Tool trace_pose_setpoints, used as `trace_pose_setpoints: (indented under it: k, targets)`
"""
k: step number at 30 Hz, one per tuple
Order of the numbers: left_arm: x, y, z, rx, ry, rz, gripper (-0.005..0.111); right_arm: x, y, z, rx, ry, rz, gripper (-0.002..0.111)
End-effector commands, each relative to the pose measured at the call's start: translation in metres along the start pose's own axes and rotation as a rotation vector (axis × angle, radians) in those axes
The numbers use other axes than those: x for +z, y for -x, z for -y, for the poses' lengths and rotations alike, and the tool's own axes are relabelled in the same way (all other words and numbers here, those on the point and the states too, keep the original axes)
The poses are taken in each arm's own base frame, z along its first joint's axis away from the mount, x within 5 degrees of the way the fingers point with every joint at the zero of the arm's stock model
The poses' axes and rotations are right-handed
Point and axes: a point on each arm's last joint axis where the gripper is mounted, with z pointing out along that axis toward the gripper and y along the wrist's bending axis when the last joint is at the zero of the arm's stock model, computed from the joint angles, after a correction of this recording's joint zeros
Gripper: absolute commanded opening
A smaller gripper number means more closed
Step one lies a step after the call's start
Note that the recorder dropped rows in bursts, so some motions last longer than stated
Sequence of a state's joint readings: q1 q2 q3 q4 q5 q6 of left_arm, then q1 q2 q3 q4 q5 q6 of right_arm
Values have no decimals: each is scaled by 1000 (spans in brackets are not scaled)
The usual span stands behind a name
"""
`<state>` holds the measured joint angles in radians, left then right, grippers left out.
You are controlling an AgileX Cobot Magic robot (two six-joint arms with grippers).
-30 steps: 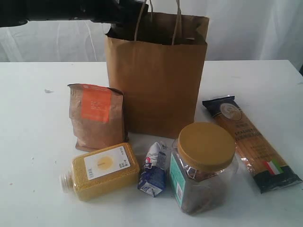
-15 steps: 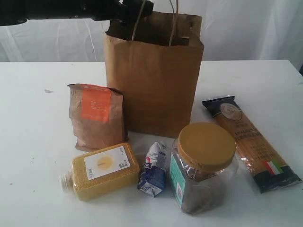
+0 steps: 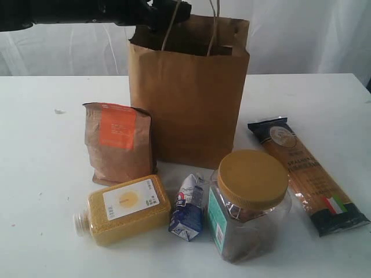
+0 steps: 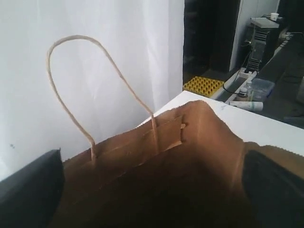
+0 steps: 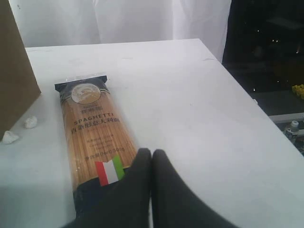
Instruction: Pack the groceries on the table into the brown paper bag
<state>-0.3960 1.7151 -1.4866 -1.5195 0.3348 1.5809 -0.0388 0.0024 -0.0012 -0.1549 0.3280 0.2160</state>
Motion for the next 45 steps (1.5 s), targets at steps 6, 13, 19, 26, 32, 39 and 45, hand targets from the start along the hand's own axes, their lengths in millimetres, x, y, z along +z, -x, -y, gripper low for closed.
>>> trace_pose_setpoints:
  k: [6, 13, 19, 26, 32, 39, 45]
  targets:
    - [-17, 31, 5, 79, 39, 77, 105, 0, 0, 0, -2, 0, 10, 0]
    - [-38, 67, 10, 160, 82, 162, 105, 0, 0, 0, -2, 0, 10, 0]
    - [-62, 88, 10, 262, 201, 169, 105, 0, 0, 0, -2, 0, 10, 0]
    - [-101, 117, 20, 433, 316, 197, 105, 0, 0, 0, -2, 0, 10, 0]
    - [-129, 121, 27, 615, 421, 148, 105, 0, 0, 0, -2, 0, 10, 0]
    - [-140, 66, 5, 687, 731, -64, 105, 0, 0, 0, -2, 0, 10, 0]
    - [-157, -18, -28, 559, 998, -477, 105, 0, 0, 0, -2, 0, 10, 0]
